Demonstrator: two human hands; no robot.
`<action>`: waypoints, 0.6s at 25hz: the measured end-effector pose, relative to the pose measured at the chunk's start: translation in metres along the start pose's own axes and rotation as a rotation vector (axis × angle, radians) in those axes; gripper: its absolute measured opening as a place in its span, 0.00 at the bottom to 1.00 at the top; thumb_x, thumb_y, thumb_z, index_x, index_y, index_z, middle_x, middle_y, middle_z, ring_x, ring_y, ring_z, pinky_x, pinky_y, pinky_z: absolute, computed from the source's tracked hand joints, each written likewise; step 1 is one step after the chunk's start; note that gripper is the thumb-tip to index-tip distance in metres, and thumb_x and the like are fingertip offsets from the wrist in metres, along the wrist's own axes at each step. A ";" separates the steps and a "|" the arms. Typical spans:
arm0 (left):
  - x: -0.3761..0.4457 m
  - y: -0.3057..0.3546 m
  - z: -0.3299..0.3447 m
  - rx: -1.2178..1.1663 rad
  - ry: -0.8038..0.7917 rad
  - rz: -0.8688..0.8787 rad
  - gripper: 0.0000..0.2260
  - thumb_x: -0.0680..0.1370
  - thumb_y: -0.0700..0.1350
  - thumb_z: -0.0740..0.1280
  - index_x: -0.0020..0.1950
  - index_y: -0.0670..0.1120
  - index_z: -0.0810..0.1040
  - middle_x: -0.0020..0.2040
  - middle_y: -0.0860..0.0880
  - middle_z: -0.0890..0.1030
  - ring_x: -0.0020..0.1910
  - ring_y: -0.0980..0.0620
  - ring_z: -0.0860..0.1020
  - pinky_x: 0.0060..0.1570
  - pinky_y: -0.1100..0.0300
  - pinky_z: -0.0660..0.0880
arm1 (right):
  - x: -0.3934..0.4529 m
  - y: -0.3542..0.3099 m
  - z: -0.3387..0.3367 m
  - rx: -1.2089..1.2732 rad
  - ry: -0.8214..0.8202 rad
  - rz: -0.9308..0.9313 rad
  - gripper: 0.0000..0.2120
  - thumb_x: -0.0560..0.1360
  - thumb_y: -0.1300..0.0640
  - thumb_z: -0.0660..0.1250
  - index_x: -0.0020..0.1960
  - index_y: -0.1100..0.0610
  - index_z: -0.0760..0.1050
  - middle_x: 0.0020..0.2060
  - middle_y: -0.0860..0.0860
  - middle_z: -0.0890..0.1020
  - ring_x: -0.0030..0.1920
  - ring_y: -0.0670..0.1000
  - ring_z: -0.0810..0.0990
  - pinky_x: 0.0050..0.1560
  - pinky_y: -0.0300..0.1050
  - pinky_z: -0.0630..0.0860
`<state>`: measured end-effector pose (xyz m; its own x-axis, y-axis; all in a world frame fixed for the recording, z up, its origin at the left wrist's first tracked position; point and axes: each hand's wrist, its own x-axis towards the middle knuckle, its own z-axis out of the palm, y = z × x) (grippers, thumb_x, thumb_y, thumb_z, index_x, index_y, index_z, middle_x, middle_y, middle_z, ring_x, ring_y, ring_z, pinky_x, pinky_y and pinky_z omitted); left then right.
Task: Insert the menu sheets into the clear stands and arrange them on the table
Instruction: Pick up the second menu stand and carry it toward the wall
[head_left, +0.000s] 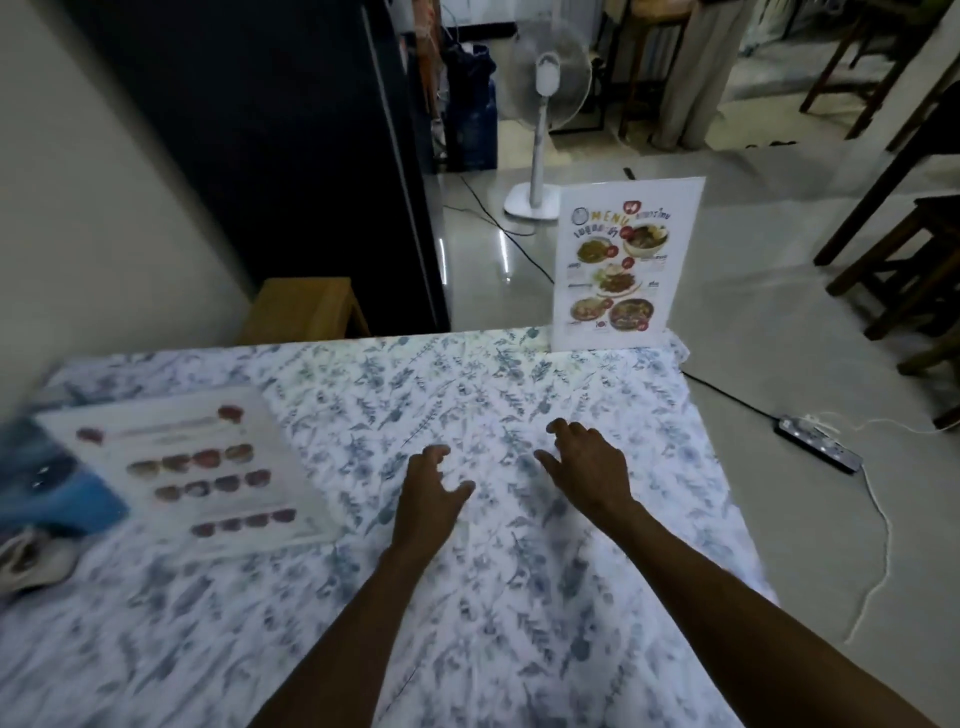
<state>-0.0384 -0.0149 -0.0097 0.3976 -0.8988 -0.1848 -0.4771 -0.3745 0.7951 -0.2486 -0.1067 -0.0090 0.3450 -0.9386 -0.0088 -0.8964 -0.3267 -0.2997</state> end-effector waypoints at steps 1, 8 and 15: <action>-0.013 -0.010 -0.015 -0.009 0.010 0.005 0.24 0.71 0.44 0.76 0.64 0.46 0.73 0.62 0.44 0.74 0.57 0.45 0.79 0.52 0.52 0.78 | -0.013 -0.021 0.005 0.032 -0.011 0.007 0.21 0.78 0.41 0.63 0.65 0.52 0.71 0.53 0.52 0.83 0.54 0.56 0.81 0.43 0.50 0.79; -0.095 -0.102 -0.166 -0.033 0.135 -0.069 0.24 0.72 0.47 0.75 0.66 0.46 0.73 0.60 0.46 0.76 0.57 0.47 0.78 0.54 0.49 0.78 | -0.084 -0.173 0.023 0.280 -0.059 -0.022 0.20 0.76 0.40 0.67 0.63 0.49 0.73 0.52 0.47 0.84 0.54 0.50 0.82 0.44 0.45 0.74; -0.115 -0.178 -0.264 0.010 0.302 -0.166 0.23 0.70 0.45 0.77 0.62 0.47 0.73 0.57 0.45 0.78 0.53 0.45 0.80 0.51 0.50 0.79 | -0.086 -0.256 0.045 0.329 -0.220 -0.055 0.28 0.73 0.42 0.72 0.68 0.52 0.68 0.55 0.50 0.84 0.55 0.52 0.82 0.46 0.46 0.76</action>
<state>0.2072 0.2152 0.0224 0.6838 -0.7179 -0.1310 -0.3936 -0.5139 0.7622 -0.0360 0.0630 0.0258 0.4734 -0.8628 -0.1772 -0.7501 -0.2895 -0.5945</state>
